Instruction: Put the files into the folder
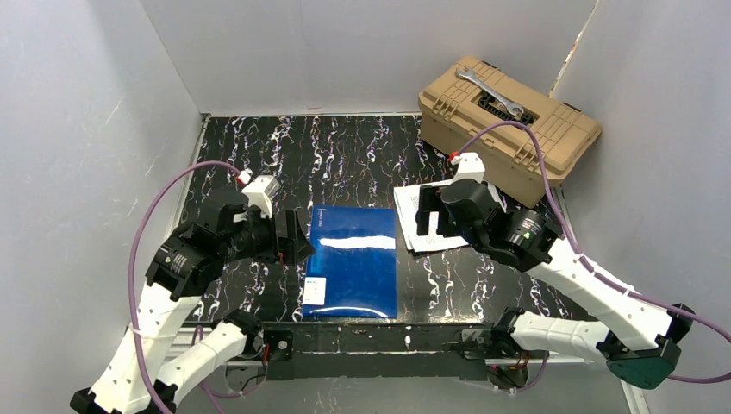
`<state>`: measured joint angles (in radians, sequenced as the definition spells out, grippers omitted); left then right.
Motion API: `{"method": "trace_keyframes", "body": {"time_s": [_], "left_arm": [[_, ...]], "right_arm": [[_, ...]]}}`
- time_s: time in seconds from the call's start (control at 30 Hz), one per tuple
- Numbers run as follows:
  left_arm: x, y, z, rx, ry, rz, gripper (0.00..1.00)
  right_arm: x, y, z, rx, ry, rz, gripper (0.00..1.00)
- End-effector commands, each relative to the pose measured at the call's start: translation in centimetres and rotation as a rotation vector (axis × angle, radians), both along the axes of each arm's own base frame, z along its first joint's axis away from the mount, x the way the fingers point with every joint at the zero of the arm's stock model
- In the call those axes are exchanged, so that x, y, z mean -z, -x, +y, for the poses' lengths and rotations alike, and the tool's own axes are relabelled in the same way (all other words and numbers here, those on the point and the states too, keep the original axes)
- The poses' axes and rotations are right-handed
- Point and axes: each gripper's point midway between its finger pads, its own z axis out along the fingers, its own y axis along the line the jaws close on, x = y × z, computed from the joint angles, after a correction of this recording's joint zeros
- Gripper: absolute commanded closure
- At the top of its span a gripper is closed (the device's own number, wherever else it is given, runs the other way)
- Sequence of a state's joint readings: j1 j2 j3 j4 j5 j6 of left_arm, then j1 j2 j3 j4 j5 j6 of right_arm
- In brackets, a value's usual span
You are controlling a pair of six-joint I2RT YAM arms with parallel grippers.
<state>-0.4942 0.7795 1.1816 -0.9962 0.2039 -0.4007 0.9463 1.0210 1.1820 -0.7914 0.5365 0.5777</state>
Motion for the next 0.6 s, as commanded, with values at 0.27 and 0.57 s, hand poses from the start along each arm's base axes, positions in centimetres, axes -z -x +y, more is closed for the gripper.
{"method": "trace_keyframes", "body": {"time_s": [0.27,0.57], "left_arm": [[2.9,-0.3,-0.4,-0.023,-0.026,0.111,0.02],[6.4,-0.1,0.5,-0.098,-0.104,0.233,0.02]], "right_arm": [[1.1,1.7,-0.9,-0.045,-0.009,0.029,0.01],[3.1,2.8,-0.8,-0.087,0.0,0.078,0.01]]}}
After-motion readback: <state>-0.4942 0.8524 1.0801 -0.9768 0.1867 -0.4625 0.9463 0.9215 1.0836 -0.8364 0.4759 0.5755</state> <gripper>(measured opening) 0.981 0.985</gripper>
